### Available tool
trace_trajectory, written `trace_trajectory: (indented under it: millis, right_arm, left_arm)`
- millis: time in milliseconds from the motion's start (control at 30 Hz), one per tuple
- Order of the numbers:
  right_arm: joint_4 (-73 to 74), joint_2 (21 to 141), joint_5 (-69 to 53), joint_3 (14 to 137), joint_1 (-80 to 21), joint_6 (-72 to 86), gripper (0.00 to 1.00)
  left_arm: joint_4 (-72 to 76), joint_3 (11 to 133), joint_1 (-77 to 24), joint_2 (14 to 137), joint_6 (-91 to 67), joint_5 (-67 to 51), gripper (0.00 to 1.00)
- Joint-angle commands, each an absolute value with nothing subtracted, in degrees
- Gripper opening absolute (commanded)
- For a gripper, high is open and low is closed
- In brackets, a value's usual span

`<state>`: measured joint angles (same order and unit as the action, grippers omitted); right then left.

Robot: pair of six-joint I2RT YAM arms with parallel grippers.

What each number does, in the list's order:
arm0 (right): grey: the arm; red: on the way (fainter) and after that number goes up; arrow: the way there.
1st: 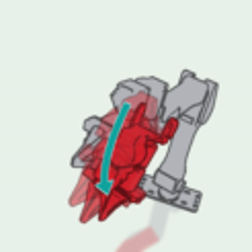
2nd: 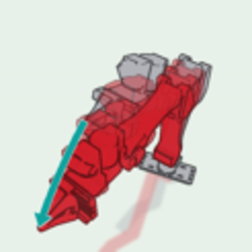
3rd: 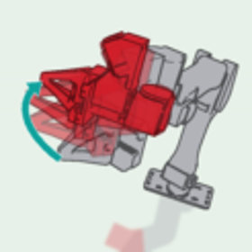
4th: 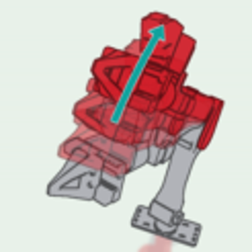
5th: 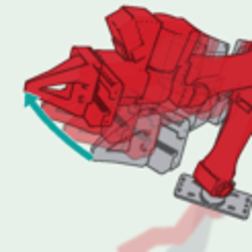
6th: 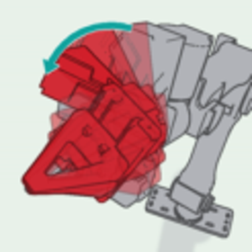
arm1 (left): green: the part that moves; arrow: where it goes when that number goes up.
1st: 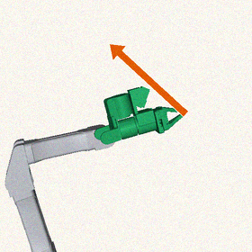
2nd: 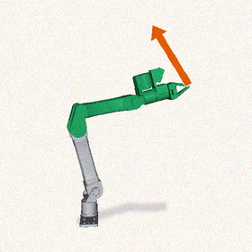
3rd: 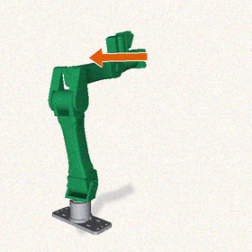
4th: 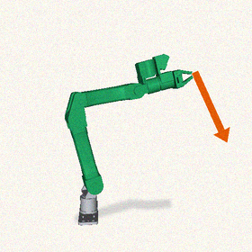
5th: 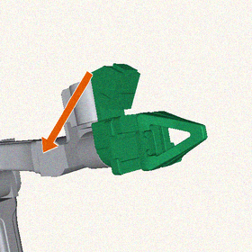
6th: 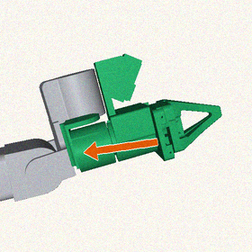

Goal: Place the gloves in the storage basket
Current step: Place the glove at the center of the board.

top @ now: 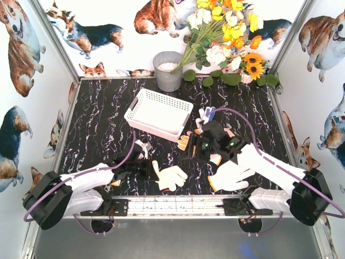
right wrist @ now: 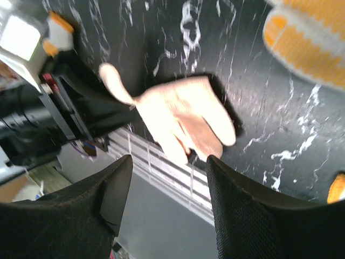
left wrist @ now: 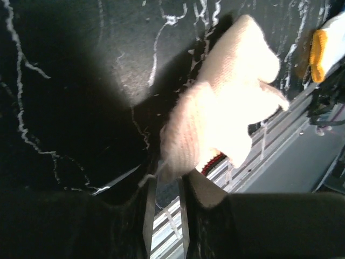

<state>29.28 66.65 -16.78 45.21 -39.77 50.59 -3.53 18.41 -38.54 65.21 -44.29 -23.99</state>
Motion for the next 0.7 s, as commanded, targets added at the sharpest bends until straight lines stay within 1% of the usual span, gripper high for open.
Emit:
trace_trajectory:
  millis: [0,100,200,233,300,367,400,533,667]
  right_arm:
    - [30.21,65.35,-13.09,42.15,-45.81,53.86,0.59]
    - [30.45,65.78,-9.39,40.87,-50.0,56.38,0.58]
    - [29.58,67.63,-7.12,40.44,-54.2,58.94,0.56]
    - [29.21,68.2,-6.24,40.31,-55.43,59.84,0.55]
    - [28.31,69.18,-4.85,39.9,-57.31,61.37,0.53]
    - [26.67,69.86,-4.63,39.02,-58.16,62.6,0.52]
    - [25.66,70.37,-4.88,38.5,-58.29,62.95,0.52]
    - [22.17,73.37,-5.18,37.33,-58.87,63.48,0.5]
    - [18.91,76.15,-5.45,37.0,-59.46,64.06,0.48]
  left_arm:
    - [-10.62,21.88,-38.04,63.87,-38.72,-17.98,0.23]
    - [-15.99,24.61,-38.05,60.06,-36.21,-12.67,0.36]
    - [-20.29,26.37,-38.12,55.69,-34.95,-8.2,0.44]
    - [-22.1,27.02,-38.14,54.37,-34.35,-6.51,0.44]
    - [-24.64,27.95,-38.19,51.59,-32.93,-4.85,0.43]
    - [-23.66,27.63,-38.23,48.9,-32.94,-7.81,0.4]
    - [-21.99,26.76,-38.31,47.86,-33.76,-10.26,0.38]
    - [-13.87,22.55,-39.69,46.11,-39.27,-17.87,0.25]
    - [-7.44,20.06,-43.08,46.56,-42.6,-19.68,0.2]
